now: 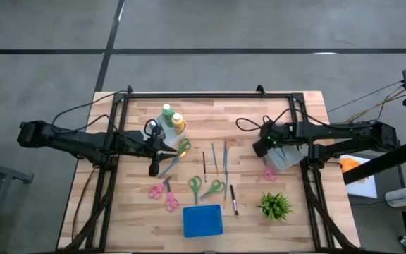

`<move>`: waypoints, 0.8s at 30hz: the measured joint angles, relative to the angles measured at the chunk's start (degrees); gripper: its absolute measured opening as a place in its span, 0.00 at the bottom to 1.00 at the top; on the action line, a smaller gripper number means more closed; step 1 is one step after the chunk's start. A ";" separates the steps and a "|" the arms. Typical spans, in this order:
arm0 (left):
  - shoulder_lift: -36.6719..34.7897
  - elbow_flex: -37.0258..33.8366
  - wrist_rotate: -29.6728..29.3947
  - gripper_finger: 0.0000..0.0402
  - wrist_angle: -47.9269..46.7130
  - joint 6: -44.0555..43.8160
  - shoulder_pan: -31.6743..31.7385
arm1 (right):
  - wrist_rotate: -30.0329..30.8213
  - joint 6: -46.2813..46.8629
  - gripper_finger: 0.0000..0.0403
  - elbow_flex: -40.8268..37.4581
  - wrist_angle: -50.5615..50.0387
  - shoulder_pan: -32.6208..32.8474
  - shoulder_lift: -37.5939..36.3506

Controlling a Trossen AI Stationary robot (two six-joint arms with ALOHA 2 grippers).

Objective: Pick & Place Paint Supplies
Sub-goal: Adjust the gray bin

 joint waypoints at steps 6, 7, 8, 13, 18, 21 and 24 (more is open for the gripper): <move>-0.01 -0.01 0.00 0.20 0.00 0.00 0.00 | -0.02 -1.78 0.30 0.00 4.43 0.00 1.07; 0.01 0.01 0.00 0.20 -0.02 0.02 0.00 | -0.04 -2.03 0.30 0.00 5.33 0.00 1.81; 0.01 -0.01 0.00 0.20 0.00 0.01 0.02 | -0.09 -2.22 0.30 0.00 6.38 0.00 2.62; -0.01 0.01 0.00 0.20 -0.04 0.01 0.02 | -0.26 -3.54 0.30 0.00 11.22 0.00 7.82; 0.01 0.00 0.00 0.20 -0.15 0.01 0.02 | -0.26 -3.86 0.30 1.77 13.76 -0.22 12.19; 0.01 0.01 0.00 0.20 -0.17 0.02 0.02 | -0.26 -5.16 0.30 4.21 14.57 -0.28 14.79; 0.00 0.00 0.00 0.20 -0.45 0.00 0.01 | -0.26 -7.09 0.30 7.31 14.66 -0.28 18.12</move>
